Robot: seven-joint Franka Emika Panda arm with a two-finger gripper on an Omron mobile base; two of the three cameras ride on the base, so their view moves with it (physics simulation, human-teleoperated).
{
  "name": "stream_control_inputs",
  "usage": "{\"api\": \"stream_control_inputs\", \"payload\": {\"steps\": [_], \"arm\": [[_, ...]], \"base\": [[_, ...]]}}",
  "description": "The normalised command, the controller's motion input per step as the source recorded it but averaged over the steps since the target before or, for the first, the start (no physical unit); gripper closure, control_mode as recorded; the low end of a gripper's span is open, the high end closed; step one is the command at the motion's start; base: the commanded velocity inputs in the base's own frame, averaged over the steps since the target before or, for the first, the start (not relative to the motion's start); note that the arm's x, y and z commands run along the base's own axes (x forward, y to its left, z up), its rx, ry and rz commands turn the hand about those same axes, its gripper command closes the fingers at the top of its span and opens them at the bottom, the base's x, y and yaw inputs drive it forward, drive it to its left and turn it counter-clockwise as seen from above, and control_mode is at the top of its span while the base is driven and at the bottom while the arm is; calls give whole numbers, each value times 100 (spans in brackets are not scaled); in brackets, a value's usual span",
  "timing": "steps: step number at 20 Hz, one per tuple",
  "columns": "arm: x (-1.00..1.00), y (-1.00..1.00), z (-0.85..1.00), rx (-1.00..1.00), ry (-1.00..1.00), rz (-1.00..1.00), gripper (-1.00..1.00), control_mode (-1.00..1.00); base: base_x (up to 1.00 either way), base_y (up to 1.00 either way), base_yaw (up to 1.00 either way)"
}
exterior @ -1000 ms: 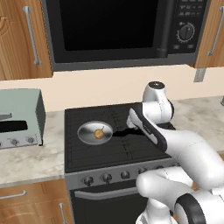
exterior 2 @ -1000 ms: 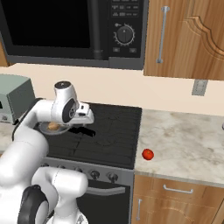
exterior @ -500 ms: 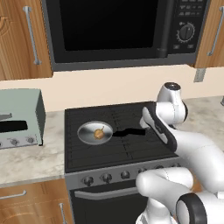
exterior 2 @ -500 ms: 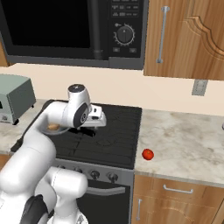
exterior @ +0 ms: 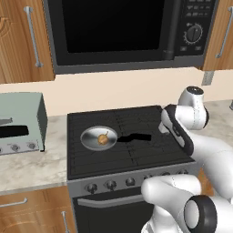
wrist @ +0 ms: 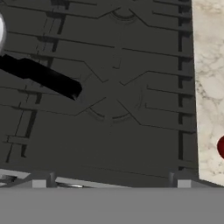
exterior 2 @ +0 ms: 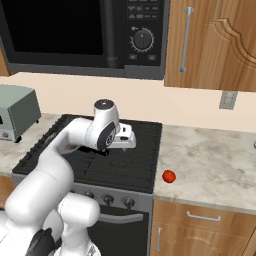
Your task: Place the pan on the front left burner on the stove. Then place the tomato and the onion in the pan and turn on the front left burner.
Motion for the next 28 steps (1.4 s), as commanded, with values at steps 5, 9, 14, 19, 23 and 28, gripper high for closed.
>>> {"api": "stream_control_inputs", "payload": {"steps": [5,9,14,19,23,28], "arm": [[-2,-51,0,0,0,-2,-100,-100],[0,-54,0,0,0,-3,-100,-100],[-4,-50,0,0,0,-4,-100,-100],[-7,-45,-2,0,0,-3,-100,-100],[0,-43,-12,0,0,-3,-100,-100],[-3,-44,-18,0,0,-2,-100,-100]], "base": [[0,0,0],[0,0,0],[0,0,0],[0,0,0],[0,0,0],[0,0,0]]}}
